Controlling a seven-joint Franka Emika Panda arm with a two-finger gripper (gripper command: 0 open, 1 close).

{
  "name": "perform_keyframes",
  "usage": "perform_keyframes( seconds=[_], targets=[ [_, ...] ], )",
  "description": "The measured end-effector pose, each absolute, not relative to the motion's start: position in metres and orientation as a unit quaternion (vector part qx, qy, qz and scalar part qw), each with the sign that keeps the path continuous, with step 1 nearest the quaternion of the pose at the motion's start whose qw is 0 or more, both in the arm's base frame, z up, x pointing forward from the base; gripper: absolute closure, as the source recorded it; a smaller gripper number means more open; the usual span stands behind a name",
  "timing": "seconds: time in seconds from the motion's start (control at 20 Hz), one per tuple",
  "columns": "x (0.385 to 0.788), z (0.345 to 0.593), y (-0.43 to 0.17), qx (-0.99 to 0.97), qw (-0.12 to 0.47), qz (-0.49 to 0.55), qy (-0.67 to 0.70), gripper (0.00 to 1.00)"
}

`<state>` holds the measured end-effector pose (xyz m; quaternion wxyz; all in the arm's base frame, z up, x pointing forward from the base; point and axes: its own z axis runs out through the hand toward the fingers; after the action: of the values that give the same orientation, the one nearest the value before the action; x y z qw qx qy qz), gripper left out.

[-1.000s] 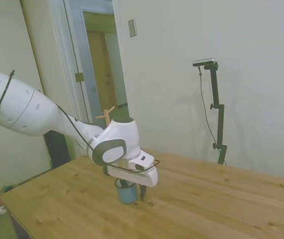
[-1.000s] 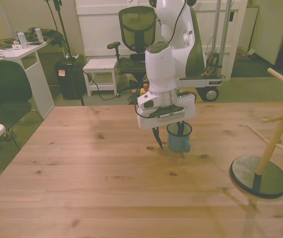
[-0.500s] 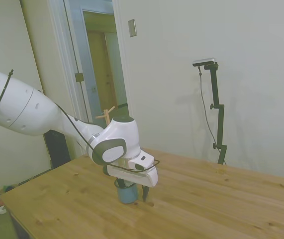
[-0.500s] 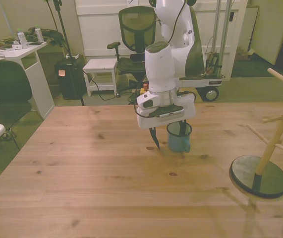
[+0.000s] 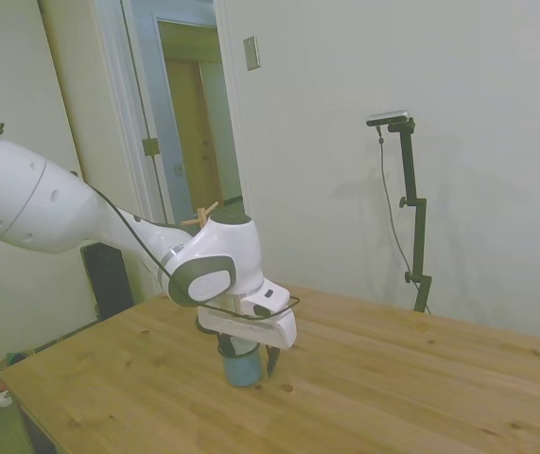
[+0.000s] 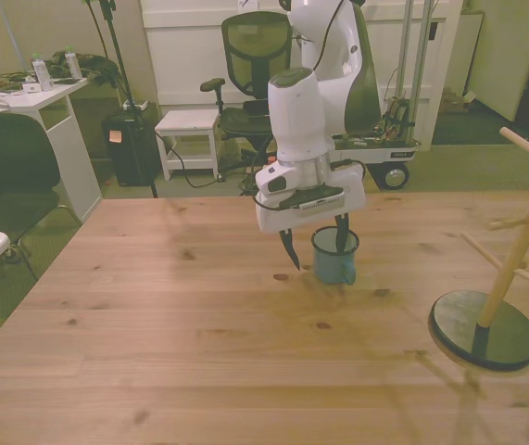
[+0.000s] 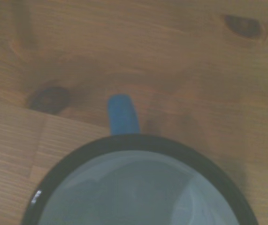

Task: Unload the mug

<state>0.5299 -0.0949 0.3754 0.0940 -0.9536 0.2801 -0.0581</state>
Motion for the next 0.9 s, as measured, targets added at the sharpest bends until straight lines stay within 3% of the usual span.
perform_keyframes(
  seconds=[0.3,0.7,0.9],
  targets=[
    [0.509,0.407,-0.088,-0.959,0.108,-0.094,0.245,0.0],
    [0.467,0.423,-0.075,-0.962,0.125,-0.133,0.204,0.0],
    [0.439,0.417,-0.077,-0.966,0.13,-0.12,0.188,0.0]
  ],
)
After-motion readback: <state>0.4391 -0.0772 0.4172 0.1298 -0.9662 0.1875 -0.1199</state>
